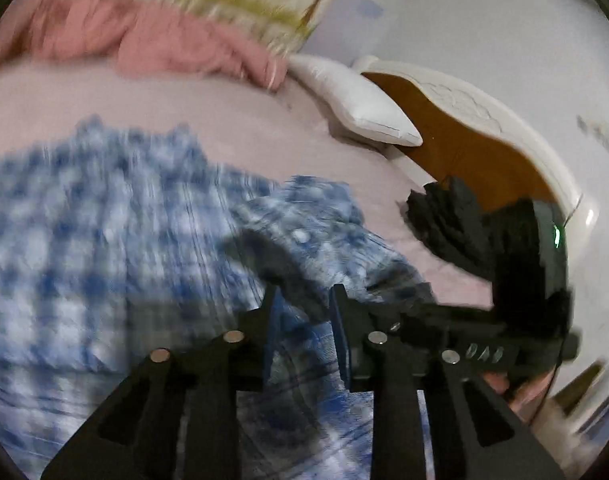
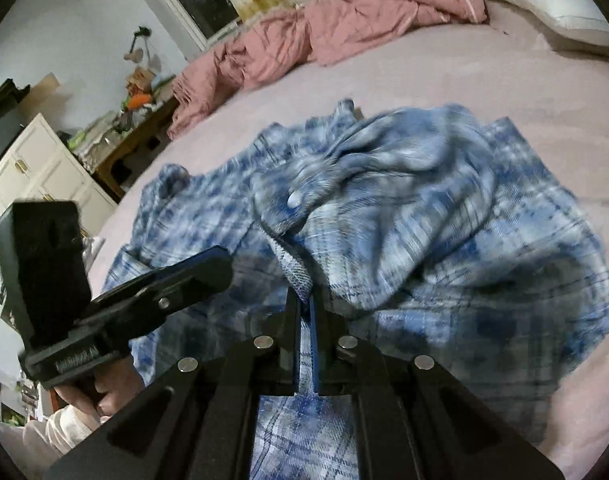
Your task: Fold large clothes
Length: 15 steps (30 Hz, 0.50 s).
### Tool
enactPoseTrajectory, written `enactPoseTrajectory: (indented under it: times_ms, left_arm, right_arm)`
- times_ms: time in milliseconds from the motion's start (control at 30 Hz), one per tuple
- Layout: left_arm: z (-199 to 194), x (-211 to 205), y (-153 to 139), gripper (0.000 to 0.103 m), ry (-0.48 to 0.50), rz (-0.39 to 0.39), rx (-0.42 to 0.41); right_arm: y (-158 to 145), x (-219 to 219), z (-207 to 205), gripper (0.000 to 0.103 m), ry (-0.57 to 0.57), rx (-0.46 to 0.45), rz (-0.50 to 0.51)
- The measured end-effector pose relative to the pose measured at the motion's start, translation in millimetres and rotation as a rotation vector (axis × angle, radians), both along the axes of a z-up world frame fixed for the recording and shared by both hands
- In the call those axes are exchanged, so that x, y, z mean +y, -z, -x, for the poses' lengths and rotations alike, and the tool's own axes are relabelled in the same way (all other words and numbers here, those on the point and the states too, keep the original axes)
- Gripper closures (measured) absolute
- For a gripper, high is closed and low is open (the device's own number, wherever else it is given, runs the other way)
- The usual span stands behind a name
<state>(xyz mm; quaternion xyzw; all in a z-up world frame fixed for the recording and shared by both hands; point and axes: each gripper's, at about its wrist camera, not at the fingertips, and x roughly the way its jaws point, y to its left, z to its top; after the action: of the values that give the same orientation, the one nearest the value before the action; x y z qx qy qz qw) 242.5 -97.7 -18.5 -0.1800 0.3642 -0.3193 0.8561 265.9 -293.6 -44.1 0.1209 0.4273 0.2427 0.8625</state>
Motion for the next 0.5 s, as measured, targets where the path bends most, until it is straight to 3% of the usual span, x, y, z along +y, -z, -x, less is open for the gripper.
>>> enactPoseTrajectory:
  times_ms: [33, 200, 300, 367, 400, 433, 500]
  left_arm:
    - [-1, 4, 4, 0.072, 0.014, 0.040, 0.028]
    - [-16, 3, 15, 0.052, -0.029, 0.066, 0.135]
    - [-33, 4, 25, 0.053, -0.050, 0.129, 0.224]
    - [-42, 4, 28, 0.064, -0.041, 0.177, 0.246]
    - [-45, 3, 29, 0.090, -0.021, 0.184, 0.258]
    - [-49, 2, 30, 0.099, -0.005, 0.175, 0.270]
    - [-51, 5, 24, 0.100, -0.025, 0.144, 0.250]
  right_arm:
    - [3, 2, 0, 0.099, 0.003, 0.008, 0.014]
    - [3, 6, 2, 0.099, 0.001, -0.003, 0.019]
    - [2, 6, 3, 0.099, -0.005, -0.006, 0.024]
    - [1, 9, 3, 0.099, -0.013, -0.005, 0.031]
    - [2, 9, 3, 0.099, -0.016, -0.005, 0.033]
    - [1, 10, 3, 0.098, -0.020, -0.004, 0.034]
    - [-2, 10, 5, 0.098, -0.032, -0.020, 0.052]
